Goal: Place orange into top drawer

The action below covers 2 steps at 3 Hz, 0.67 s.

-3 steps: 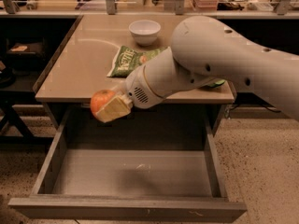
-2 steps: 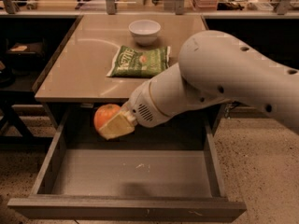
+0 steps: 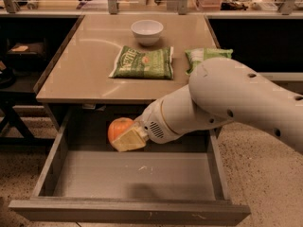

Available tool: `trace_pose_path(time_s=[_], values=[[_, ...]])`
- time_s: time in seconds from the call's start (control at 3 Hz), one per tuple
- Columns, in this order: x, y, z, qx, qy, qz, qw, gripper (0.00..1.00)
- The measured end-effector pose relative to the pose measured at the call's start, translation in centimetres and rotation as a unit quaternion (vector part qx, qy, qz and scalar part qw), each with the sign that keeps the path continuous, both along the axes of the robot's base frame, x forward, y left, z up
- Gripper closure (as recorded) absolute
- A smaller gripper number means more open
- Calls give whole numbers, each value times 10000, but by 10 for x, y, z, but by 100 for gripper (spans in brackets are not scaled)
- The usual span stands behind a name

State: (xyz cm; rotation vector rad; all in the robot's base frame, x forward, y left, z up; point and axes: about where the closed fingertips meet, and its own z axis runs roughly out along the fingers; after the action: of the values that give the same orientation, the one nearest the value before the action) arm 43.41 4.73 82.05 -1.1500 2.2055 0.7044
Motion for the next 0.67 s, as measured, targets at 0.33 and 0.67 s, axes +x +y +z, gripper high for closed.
trace_pose_path(time_s=[0.33,0.67], values=[[-3,3,-12,211,131,-40,9997,100],[0,8,-45,421,257,-188,9986,100]])
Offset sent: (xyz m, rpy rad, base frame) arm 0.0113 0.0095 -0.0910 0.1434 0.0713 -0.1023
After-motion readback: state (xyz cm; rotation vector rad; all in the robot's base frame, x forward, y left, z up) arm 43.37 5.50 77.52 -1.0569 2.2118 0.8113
